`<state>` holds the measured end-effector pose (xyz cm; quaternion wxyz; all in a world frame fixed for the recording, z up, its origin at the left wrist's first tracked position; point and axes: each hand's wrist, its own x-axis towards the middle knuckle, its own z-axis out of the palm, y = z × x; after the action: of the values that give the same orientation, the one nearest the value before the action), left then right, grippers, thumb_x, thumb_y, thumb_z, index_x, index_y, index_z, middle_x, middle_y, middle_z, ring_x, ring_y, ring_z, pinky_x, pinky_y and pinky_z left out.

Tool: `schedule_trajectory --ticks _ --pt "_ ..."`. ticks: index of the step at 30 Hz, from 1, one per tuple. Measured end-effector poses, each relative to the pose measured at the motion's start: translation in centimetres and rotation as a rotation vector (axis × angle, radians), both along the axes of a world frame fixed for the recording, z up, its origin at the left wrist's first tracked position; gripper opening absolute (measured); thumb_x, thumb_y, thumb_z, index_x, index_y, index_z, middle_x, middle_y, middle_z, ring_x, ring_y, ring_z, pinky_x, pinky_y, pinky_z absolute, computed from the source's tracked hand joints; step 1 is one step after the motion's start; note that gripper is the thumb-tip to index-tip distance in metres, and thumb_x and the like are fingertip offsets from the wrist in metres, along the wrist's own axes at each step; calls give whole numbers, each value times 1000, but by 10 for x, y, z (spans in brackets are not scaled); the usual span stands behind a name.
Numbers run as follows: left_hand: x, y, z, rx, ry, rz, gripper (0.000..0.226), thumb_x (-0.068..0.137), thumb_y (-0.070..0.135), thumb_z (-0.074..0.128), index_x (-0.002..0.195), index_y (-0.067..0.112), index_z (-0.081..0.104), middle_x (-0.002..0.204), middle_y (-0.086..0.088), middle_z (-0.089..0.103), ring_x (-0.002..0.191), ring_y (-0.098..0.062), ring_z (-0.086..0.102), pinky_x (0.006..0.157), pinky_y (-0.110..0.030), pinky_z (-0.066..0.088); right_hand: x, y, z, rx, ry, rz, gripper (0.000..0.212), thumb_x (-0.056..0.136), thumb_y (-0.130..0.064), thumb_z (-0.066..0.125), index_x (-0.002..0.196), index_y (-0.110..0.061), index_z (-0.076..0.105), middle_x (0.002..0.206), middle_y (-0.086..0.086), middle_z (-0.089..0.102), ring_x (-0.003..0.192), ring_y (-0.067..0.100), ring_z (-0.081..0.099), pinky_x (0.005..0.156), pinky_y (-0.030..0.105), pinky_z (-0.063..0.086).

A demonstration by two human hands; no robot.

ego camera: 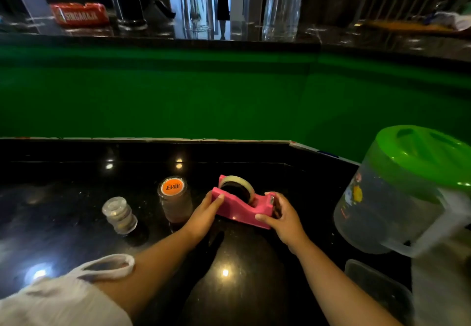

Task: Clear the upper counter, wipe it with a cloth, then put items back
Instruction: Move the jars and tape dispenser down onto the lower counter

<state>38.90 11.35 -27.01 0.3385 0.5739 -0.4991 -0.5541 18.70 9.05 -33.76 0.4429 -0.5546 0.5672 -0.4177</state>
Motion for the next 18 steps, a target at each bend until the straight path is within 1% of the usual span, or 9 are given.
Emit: schedule_trajectory --ticks 3,4,6,8,10,12,14,16,18 --pt "-2 0 1 -2 -4 -13 47 100 32 31 146 23 24 147 -4 36 138 -19 30 103 -23 21 0 0 1 0 4 11 62 72 -8 80 125 -20 50 111 -13 58 112 11 56 90 17 46" --pt "-2 1 2 -5 -8 -2 47 100 32 32 146 22 26 147 -5 37 138 -20 31 106 -25 22 0 0 3 6 27 12 62 72 -8 80 124 -20 50 112 -11 58 111 11 56 89 17 46" --pt "-1 1 4 -4 -17 44 46 100 33 35 144 19 32 144 -6 41 136 -21 34 108 -29 24 0 -1 8 33 108 23 64 71 -10 81 126 -17 49 116 -4 58 111 13 56 91 24 46" --pt "2 0 7 -8 -23 79 47 98 35 38 142 16 36 141 -7 46 129 -19 42 104 -27 29 0 -5 16 63 230 48 66 69 -10 82 126 -14 49 118 2 59 109 16 57 89 26 45" --pt "7 -1 10 -33 -91 62 50 97 38 40 142 15 36 138 -8 48 125 -18 45 102 -26 32 -2 -12 27 86 394 83 63 67 -10 83 123 -12 52 117 5 61 107 18 58 85 25 45" --pt "12 -2 16 -79 -164 35 51 97 38 42 142 15 36 134 -6 51 121 -17 49 97 -23 36 -3 -19 44 81 490 85 56 67 -11 83 118 -10 58 115 6 63 106 20 60 88 28 48" --pt "13 -7 29 -144 -186 37 47 96 34 46 137 13 41 124 -2 56 110 -13 54 89 -20 42 2 -25 70 21 451 43 41 72 -13 80 109 -7 64 109 9 67 100 19 62 88 28 49" --pt "10 -16 45 -226 -164 78 42 95 29 50 133 12 46 121 -4 61 104 -12 57 89 -20 45 14 -30 107 -110 364 -6 24 78 -12 75 100 -5 69 97 8 70 85 13 63 75 17 48" --pt "8 -29 66 -314 -144 122 37 95 24 51 129 10 50 120 -7 63 106 -14 60 90 -21 47 28 -36 151 -286 257 -60 12 82 -9 71 92 -4 71 88 8 69 72 6 59 65 4 42"
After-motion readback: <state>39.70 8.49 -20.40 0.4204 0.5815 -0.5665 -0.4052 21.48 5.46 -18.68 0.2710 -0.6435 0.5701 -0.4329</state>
